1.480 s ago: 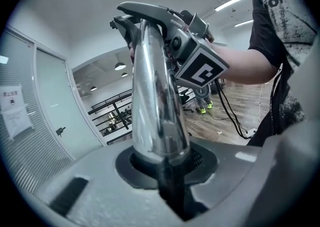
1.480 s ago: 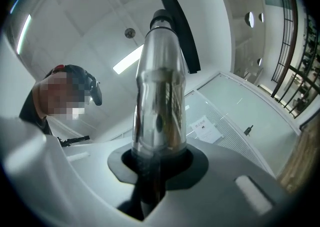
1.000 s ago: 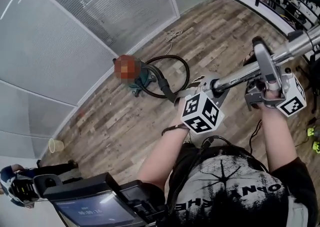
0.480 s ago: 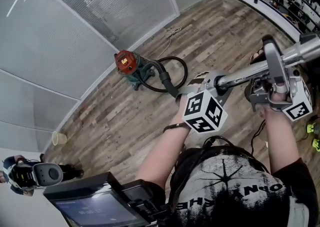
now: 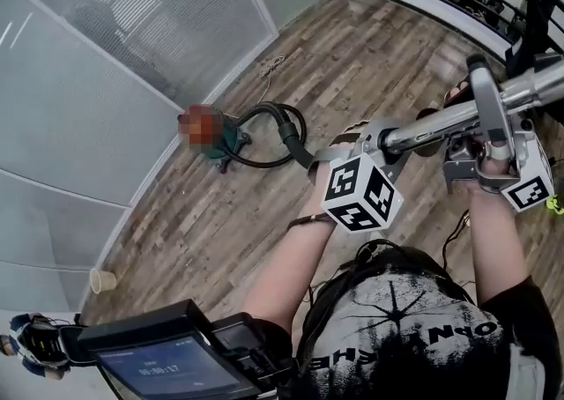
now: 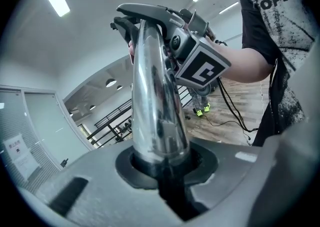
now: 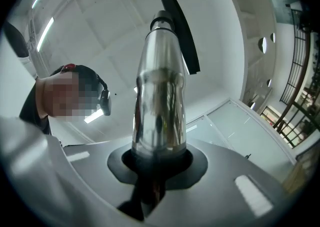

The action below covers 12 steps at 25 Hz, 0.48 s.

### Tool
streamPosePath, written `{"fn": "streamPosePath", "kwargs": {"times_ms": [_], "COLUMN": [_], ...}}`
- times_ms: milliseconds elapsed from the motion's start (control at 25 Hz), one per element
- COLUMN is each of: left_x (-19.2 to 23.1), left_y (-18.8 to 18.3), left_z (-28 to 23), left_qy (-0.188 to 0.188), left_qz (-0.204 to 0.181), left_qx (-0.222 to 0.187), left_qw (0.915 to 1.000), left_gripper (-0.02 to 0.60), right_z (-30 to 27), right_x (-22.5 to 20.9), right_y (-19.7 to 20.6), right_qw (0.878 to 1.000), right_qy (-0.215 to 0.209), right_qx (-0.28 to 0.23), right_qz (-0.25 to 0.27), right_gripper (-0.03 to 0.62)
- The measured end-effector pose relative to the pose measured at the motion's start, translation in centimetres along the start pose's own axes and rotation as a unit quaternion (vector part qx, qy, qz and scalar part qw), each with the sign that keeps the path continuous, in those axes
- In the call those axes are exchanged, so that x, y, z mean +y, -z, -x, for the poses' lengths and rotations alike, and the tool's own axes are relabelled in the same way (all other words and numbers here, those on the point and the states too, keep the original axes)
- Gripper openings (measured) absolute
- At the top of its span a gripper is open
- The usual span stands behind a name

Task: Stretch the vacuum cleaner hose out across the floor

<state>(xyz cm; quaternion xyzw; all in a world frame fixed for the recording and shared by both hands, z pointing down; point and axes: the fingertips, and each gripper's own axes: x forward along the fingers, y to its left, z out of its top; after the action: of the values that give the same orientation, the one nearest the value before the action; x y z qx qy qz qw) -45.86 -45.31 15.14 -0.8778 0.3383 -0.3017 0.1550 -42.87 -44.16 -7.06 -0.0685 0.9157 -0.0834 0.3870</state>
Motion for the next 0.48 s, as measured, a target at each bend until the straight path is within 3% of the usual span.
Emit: {"fn": "streamPosePath", "kwargs": {"times_ms": [280,480], "left_x": [-8.4,-11.2], "left_y": [-2.4,-3.4], "left_z": [2.7,3.7], "left_qy": [0.044,0.067], "left_qz": [-0.036,-0.048], "left_qx": [-0.034,-0.044], "left_qw": [0.9978,0.9956], "left_gripper": [0.08,0.081], "right_z": [5.0,6.7], "right_x": [8.3,10.9], "right_y": [-1.3,-1.9], "right_qw": [0.998,0.995], "right_qy": [0.041,0.066], "right_qx": [-0.015,-0.022], "right_qz": [0.055,0.073], "right_gripper": [0.069,0.069]}}
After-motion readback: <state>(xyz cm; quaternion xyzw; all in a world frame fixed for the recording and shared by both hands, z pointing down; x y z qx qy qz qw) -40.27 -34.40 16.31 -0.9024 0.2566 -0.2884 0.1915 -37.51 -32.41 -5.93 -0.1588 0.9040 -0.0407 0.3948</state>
